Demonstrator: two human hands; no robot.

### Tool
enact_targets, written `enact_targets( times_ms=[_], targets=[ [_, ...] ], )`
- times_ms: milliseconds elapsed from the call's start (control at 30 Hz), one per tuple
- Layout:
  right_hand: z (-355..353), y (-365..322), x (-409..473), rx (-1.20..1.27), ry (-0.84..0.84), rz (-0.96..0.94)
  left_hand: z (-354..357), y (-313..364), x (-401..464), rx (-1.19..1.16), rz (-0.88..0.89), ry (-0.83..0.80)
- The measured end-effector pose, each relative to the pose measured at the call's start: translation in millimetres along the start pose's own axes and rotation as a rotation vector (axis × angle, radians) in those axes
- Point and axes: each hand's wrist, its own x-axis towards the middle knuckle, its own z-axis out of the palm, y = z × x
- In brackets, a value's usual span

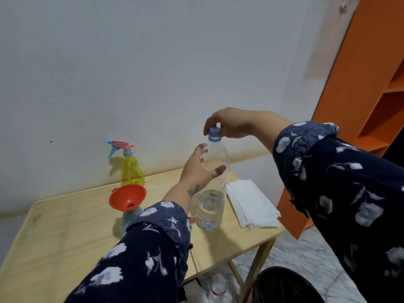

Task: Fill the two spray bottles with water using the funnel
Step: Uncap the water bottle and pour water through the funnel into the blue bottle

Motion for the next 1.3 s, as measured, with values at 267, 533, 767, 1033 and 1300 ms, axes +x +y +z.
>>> enact_targets(
  times_ms=[267,533,767,1033,1300],
  targets=[
    [-4,10,-3,0.068,0.073,0.051,3,1,2,0.026,0.008,0.002],
    [57,44,-23,0.251,0.178,0.341,3,-1,0,0.001,0.029,0.008],
    [177,41,-45,0.387,-0.005,0.468,9,-5,-3,0.007,0.049,0.05],
    [303,14,-72,0.323,-0.069,0.49,9,-10,-3,-0.027,0.05,0.065],
    [308,20,-76,0.452,0.005,0.491,8,-10,-2,-0.005,0.062,0.065]
  ],
)
